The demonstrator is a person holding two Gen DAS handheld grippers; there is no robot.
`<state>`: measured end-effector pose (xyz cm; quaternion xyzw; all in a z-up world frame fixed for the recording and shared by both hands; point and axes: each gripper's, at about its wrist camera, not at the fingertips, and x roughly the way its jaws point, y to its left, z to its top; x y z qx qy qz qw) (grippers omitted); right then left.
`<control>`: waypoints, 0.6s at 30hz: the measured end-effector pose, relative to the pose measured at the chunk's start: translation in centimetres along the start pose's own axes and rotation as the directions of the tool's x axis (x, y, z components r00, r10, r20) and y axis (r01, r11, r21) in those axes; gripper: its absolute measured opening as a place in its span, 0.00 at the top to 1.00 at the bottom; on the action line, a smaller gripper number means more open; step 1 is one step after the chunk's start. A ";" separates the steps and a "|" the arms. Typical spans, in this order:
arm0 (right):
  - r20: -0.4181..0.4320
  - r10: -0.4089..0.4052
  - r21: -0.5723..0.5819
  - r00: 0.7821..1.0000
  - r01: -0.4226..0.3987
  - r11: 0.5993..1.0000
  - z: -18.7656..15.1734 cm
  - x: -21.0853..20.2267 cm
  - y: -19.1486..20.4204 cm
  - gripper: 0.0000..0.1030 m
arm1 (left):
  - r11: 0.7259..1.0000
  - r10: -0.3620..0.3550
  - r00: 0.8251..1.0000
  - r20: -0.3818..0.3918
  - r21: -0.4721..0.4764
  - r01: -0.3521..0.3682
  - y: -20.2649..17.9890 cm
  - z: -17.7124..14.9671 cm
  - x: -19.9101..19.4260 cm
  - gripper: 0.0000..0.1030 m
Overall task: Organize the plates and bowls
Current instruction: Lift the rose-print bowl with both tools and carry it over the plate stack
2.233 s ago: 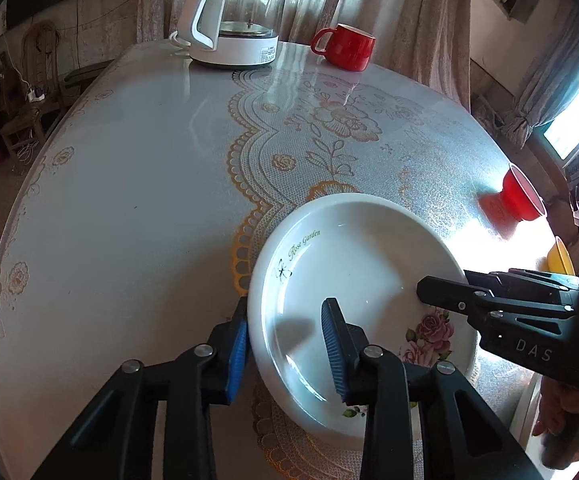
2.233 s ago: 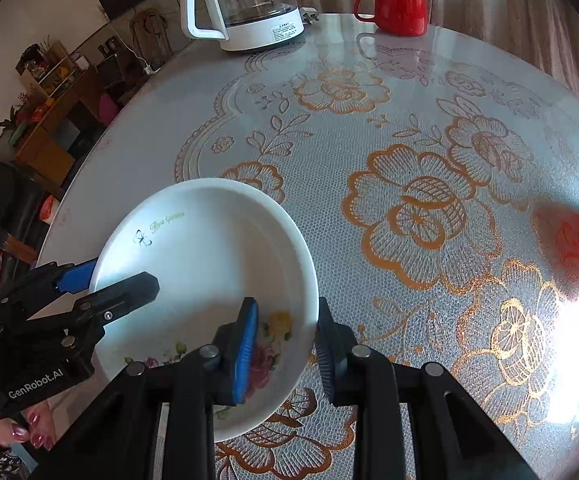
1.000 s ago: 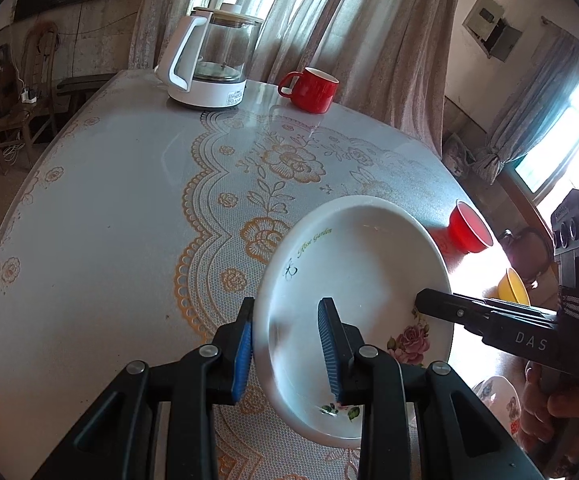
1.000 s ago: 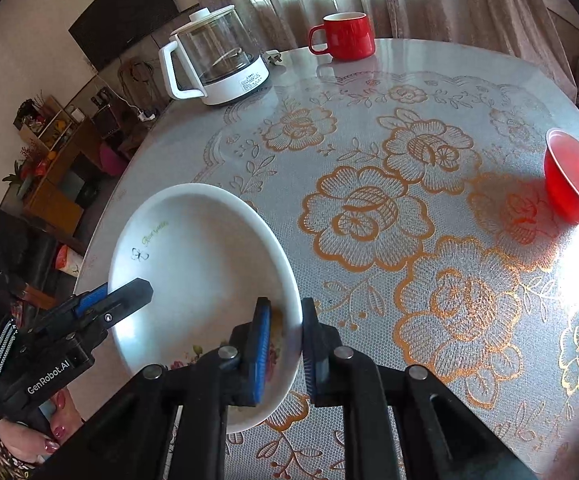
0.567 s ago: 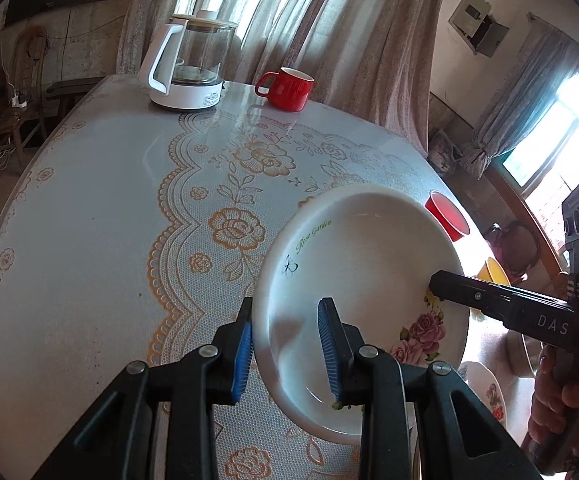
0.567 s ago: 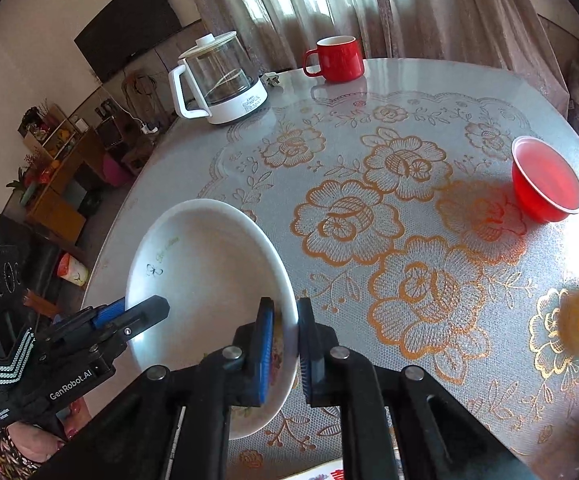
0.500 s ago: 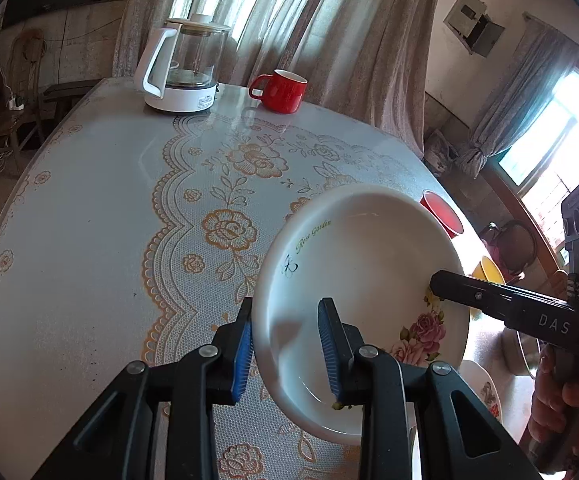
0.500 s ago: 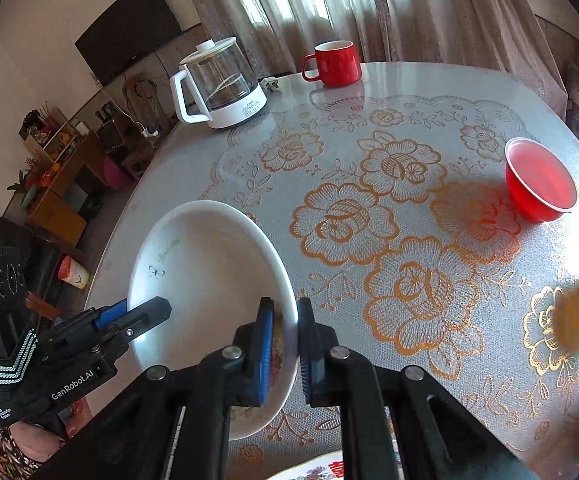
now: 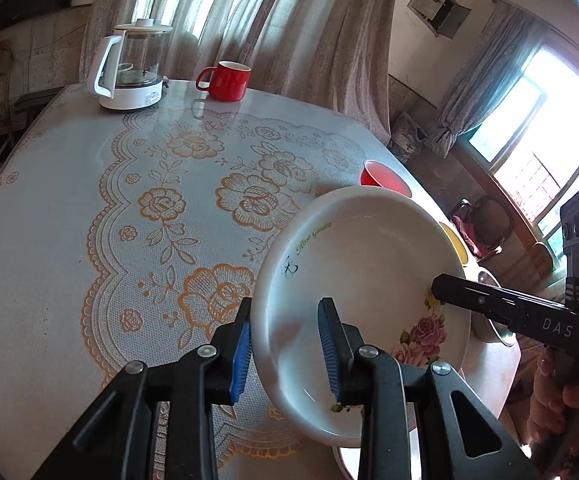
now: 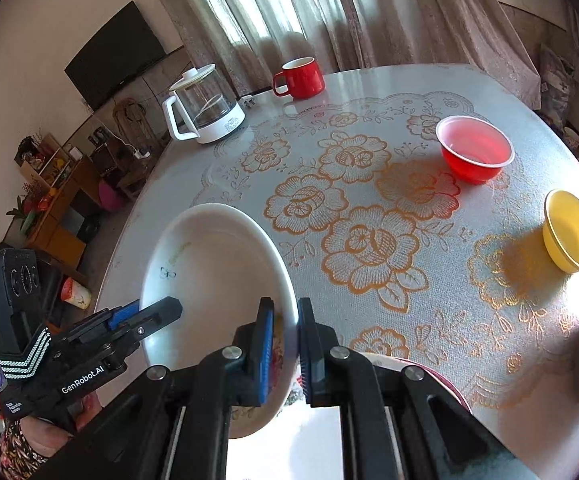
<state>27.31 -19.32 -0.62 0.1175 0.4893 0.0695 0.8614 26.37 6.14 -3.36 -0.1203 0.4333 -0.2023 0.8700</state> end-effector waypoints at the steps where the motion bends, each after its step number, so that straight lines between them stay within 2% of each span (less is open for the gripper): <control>1: 0.000 -0.006 0.005 1.000 0.006 1.000 -0.4 -0.4 -0.3 0.90 | 1.000 -0.005 1.000 -0.003 0.009 0.005 -0.5 -0.2 0.0 0.70; 10: 0.008 -0.030 0.074 1.000 0.029 0.997 -3.3 -2.9 -3.2 0.90 | 0.997 -0.031 0.999 -0.024 0.063 0.033 -3.9 -1.7 -0.1 0.70; 18: 0.017 -0.032 0.114 0.999 0.030 0.993 -5.5 -4.4 -4.4 0.90 | 0.995 -0.053 0.995 -0.079 0.085 0.060 -5.5 -3.3 0.6 0.70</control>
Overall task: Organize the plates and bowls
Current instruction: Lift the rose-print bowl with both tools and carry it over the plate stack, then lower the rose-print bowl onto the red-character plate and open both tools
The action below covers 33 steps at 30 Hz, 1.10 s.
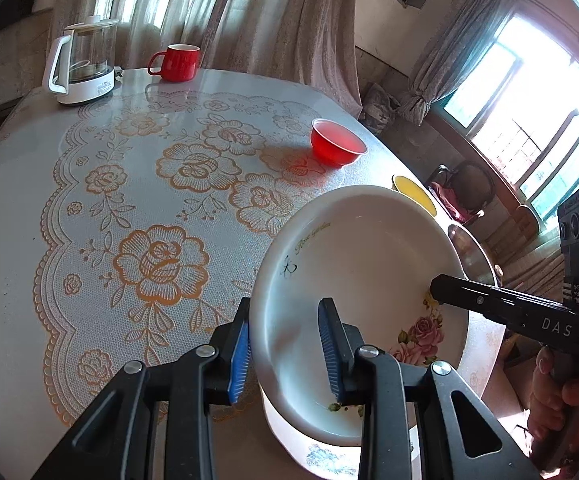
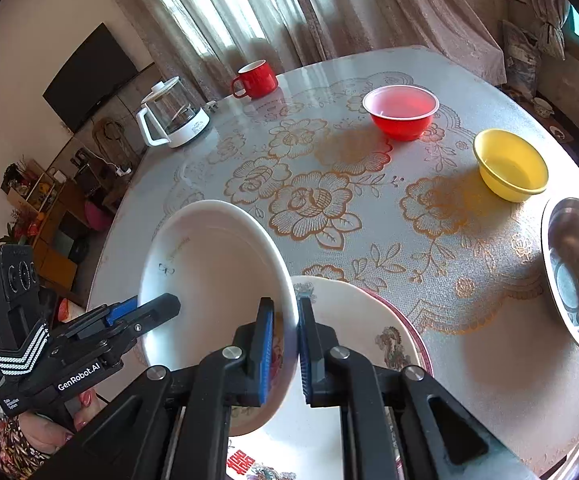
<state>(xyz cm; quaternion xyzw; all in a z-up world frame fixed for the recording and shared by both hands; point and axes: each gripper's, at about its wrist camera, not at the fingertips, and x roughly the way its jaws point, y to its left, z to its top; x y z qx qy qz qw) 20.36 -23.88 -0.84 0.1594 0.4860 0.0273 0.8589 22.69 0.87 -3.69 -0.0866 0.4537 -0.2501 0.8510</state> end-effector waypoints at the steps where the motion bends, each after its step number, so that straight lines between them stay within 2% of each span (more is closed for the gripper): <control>1: -0.003 -0.003 0.006 1.000 0.003 1.000 -0.4 -0.1 -0.3 0.90 | 1.000 -0.006 1.000 -0.008 0.006 0.006 -0.3 -0.2 0.2 0.70; 9: -0.049 -0.020 0.086 0.999 0.024 0.996 -3.4 0.0 -3.2 0.90 | 0.998 -0.025 0.997 -0.076 0.058 0.030 -2.2 -1.9 1.9 0.67; 19: -0.113 -0.025 0.169 0.993 0.045 0.985 -5.8 1.8 -5.7 0.89 | 0.992 0.023 0.993 -0.116 0.123 -0.009 -3.4 -3.2 3.7 0.67; 24: -0.132 -0.037 0.162 0.991 0.058 0.985 -6.1 2.3 -5.8 0.89 | 0.987 0.068 0.988 -0.137 0.156 -0.047 -3.7 -3.6 4.6 0.67; 33: -0.155 -0.088 0.106 0.984 0.105 0.989 -5.4 2.6 -5.4 0.87 | 0.984 0.071 0.988 -0.137 0.175 -0.046 -4.2 -3.8 4.9 0.58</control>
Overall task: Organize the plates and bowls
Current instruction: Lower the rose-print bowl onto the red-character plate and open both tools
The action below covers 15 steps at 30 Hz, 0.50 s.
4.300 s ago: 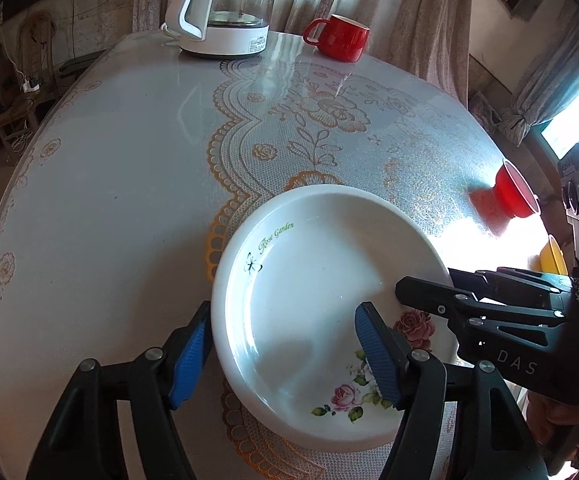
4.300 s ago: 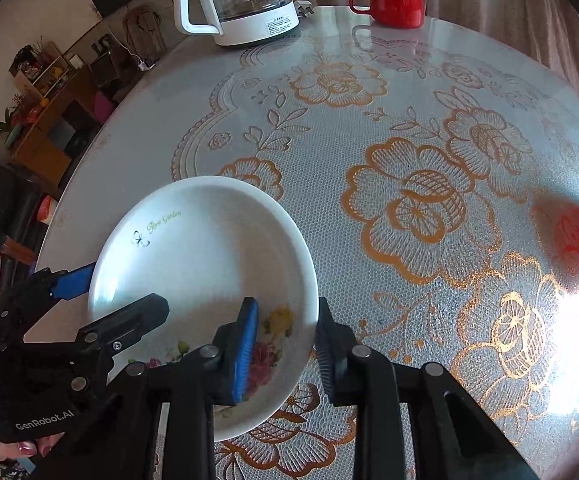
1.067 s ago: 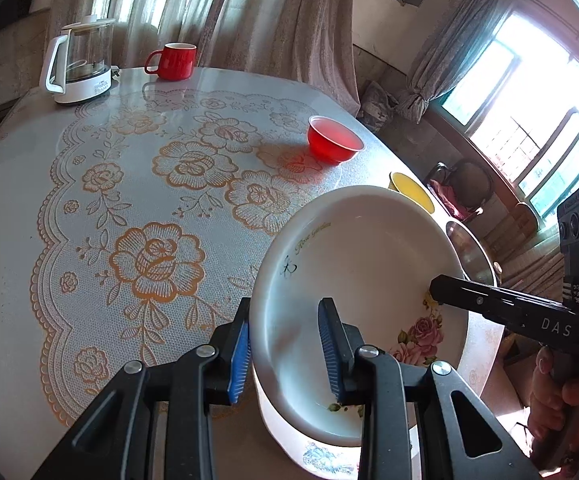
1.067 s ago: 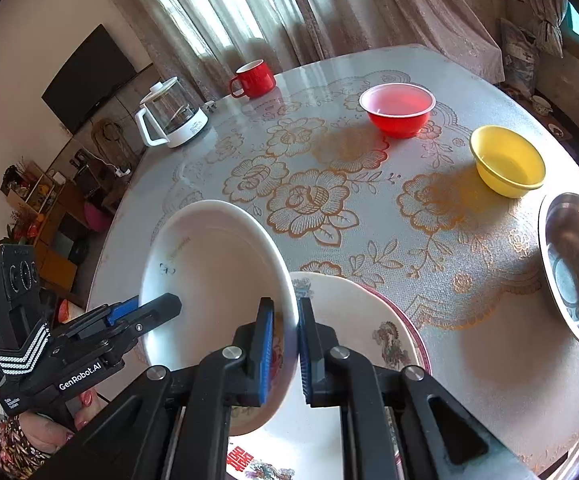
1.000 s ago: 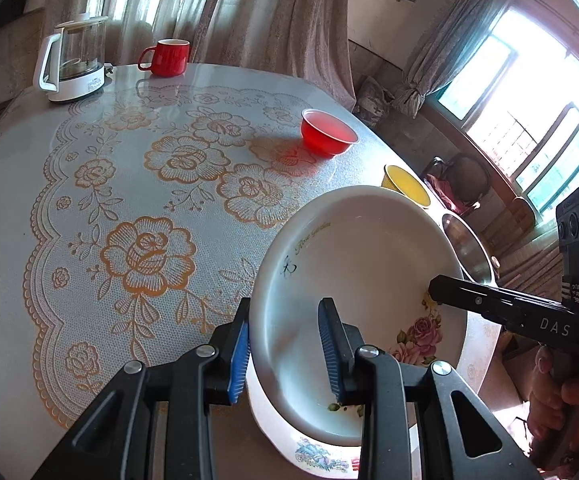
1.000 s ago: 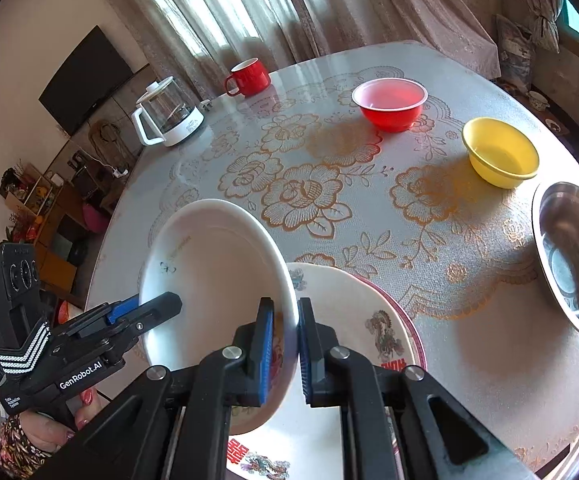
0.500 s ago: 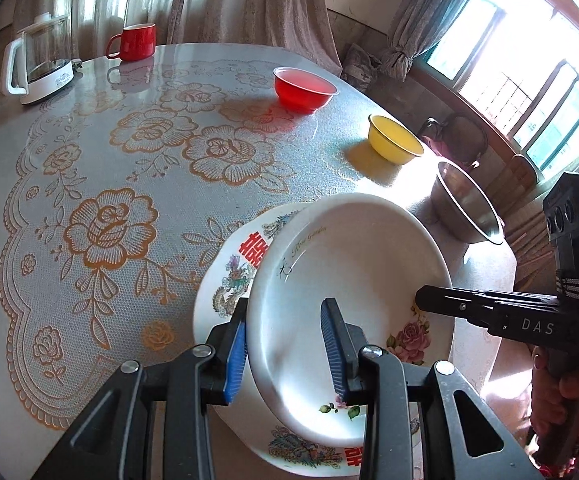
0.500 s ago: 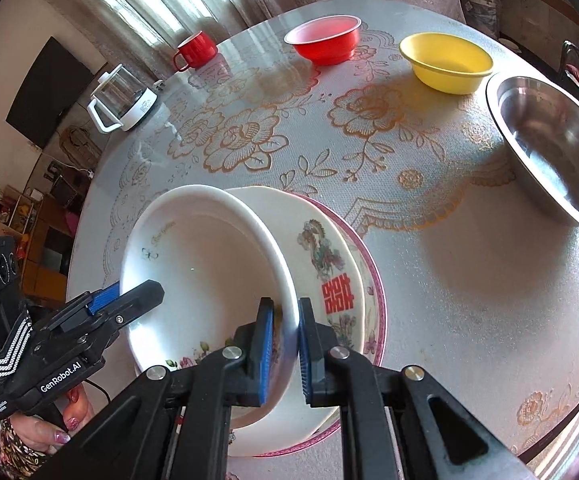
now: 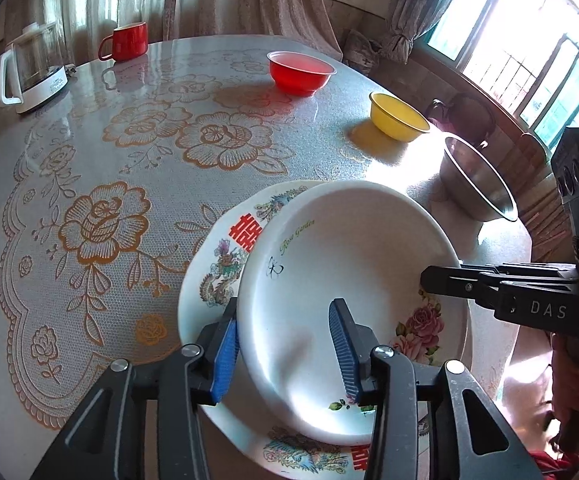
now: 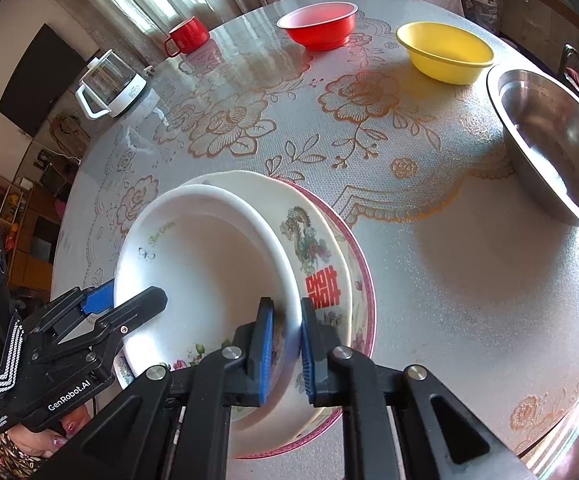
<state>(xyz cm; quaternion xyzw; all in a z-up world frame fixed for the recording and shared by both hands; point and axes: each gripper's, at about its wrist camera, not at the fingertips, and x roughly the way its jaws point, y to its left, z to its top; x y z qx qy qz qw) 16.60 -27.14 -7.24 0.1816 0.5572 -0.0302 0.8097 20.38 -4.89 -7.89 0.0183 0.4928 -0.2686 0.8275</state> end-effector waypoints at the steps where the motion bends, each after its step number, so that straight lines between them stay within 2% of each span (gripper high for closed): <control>1: -0.002 -0.012 -0.009 1.000 0.012 1.000 0.1 0.0 0.2 0.86 | 1.000 -0.002 1.000 -0.001 -0.004 0.002 0.0 0.0 0.0 0.58; 6: -0.023 -0.030 -0.013 0.999 0.029 0.999 0.3 0.0 0.2 0.86 | 1.000 -0.016 1.000 -0.016 -0.023 0.016 0.3 0.1 -0.1 0.58; 10: -0.043 -0.045 -0.015 0.998 0.044 0.999 0.2 -0.1 0.3 0.86 | 1.000 0.006 1.000 -0.022 0.007 -0.006 -0.2 -0.2 -0.1 0.58; 15: -0.048 -0.069 -0.041 0.996 0.068 0.997 0.3 -0.2 0.7 0.80 | 1.000 0.001 0.999 -0.035 0.011 -0.001 -0.3 -0.1 0.1 0.56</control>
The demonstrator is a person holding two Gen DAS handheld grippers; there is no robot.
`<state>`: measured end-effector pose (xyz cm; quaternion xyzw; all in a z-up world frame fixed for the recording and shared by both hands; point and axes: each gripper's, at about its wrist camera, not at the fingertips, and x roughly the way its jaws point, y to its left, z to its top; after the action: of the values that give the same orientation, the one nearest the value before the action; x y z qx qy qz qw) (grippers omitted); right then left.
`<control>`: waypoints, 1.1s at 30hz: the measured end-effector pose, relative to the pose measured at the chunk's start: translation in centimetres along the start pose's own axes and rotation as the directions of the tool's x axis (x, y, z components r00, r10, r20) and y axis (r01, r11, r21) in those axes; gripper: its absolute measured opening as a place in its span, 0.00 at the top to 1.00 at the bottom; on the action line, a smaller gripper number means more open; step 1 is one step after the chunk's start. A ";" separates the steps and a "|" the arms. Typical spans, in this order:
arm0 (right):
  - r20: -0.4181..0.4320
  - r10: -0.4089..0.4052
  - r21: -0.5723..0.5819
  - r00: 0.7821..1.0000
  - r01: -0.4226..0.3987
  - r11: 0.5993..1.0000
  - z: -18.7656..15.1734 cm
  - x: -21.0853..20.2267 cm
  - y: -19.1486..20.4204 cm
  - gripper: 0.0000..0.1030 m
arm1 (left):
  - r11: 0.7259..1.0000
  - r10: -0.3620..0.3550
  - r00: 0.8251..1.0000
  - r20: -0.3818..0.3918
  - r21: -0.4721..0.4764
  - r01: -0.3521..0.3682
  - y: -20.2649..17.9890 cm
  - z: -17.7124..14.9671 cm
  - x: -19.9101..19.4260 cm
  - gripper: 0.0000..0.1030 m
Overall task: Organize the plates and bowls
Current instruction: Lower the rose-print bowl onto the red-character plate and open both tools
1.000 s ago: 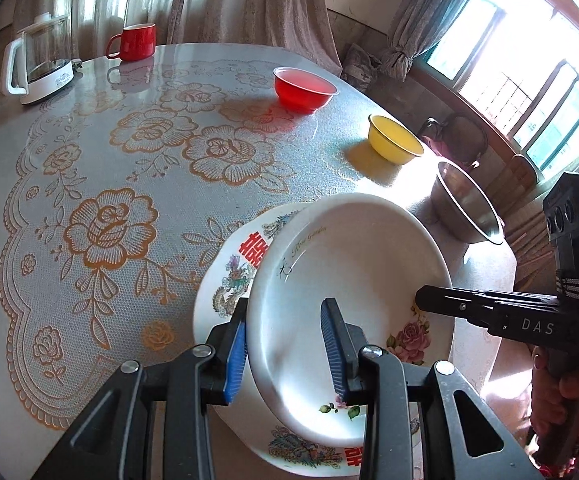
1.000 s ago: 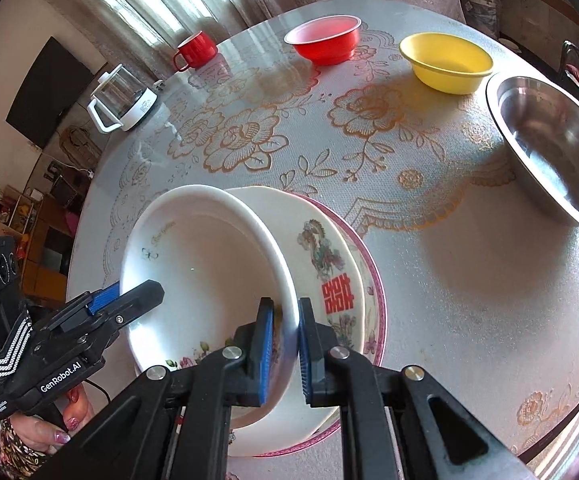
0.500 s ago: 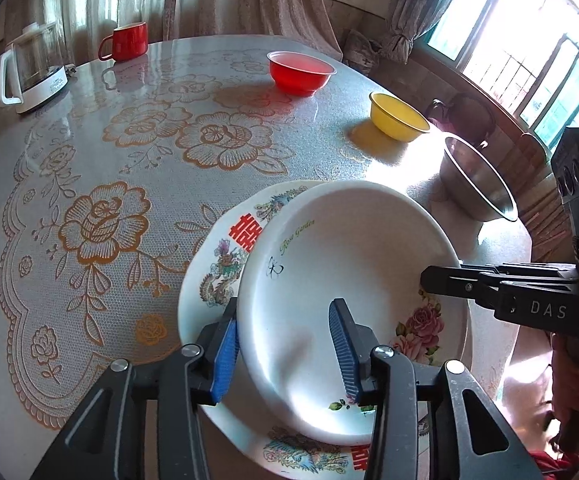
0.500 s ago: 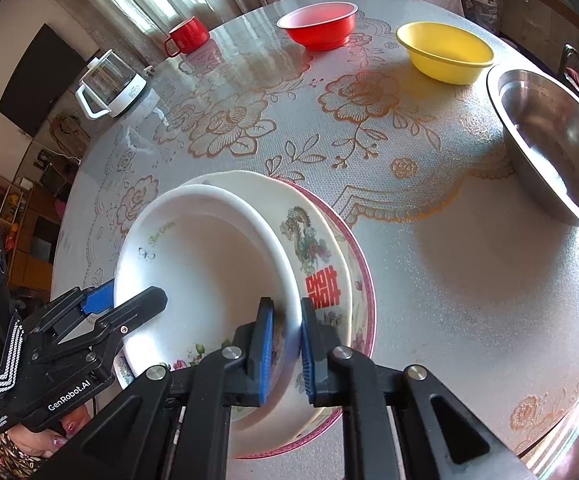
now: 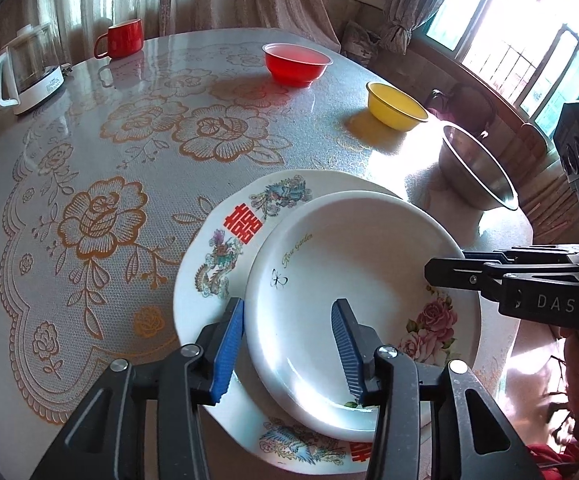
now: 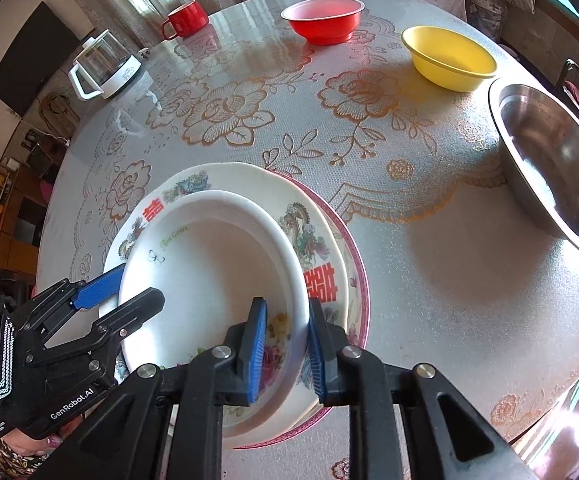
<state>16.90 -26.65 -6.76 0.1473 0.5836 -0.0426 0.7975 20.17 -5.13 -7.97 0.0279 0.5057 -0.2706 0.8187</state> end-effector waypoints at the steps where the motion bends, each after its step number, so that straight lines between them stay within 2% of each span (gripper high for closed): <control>1: 0.001 -0.011 -0.011 1.000 0.011 1.000 0.0 -0.1 0.1 0.80 | 1.000 -0.008 1.000 -0.004 -0.010 0.008 0.1 0.0 0.0 0.56; 6: -0.007 -0.044 -0.055 0.999 0.043 0.998 0.1 -0.3 0.3 0.78 | 1.000 -0.015 1.000 -0.012 -0.027 0.014 0.4 0.0 -0.4 0.55; 8: 0.001 -0.058 -0.073 0.998 0.058 0.996 0.0 -0.5 0.4 0.74 | 1.000 -0.001 1.000 0.001 -0.022 0.001 0.4 -0.1 -0.9 0.51; 11: 0.005 -0.064 -0.091 0.998 0.064 0.994 -0.2 -0.6 0.4 0.73 | 0.999 0.029 0.999 0.030 -0.031 -0.028 1.0 0.1 -1.8 0.50; 16: 0.033 -0.068 -0.058 0.997 0.069 0.996 -0.6 -1.2 -0.1 0.73 | 0.992 0.095 0.992 0.086 -0.089 -0.088 3.0 0.4 -3.2 0.46; 17: 0.041 -0.072 -0.049 0.997 0.074 0.996 -0.6 -1.3 -0.3 0.73 | 0.990 0.103 0.991 0.084 -0.106 -0.094 3.4 0.4 -3.1 0.44; 21: 0.035 -0.078 -0.024 0.996 0.079 0.997 -0.7 -1.1 -0.9 0.73 | 0.986 0.068 0.997 0.033 -0.157 -0.062 4.3 0.2 -2.0 0.43; 25: 0.029 -0.063 -0.015 0.998 0.064 0.998 -1.0 -1.0 -1.1 0.73 | 0.991 0.035 0.999 0.026 -0.132 -0.031 3.0 -0.2 -1.8 0.43; 28: 0.046 -0.061 -0.016 0.997 0.061 0.998 -1.3 -1.5 -1.3 0.73 | 0.994 0.057 0.998 0.024 -0.096 -0.054 2.0 -0.2 -1.6 0.39; 33: 0.088 -0.040 0.001 0.995 0.040 0.999 -1.4 -2.8 -2.5 0.73 | 0.991 0.097 0.995 0.018 -0.094 -0.095 1.3 -0.1 -1.3 0.37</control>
<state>14.09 -28.93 -4.97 0.1334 0.5507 -0.0647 0.8214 20.28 -3.41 -7.21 0.0108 0.5065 -0.2071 0.8369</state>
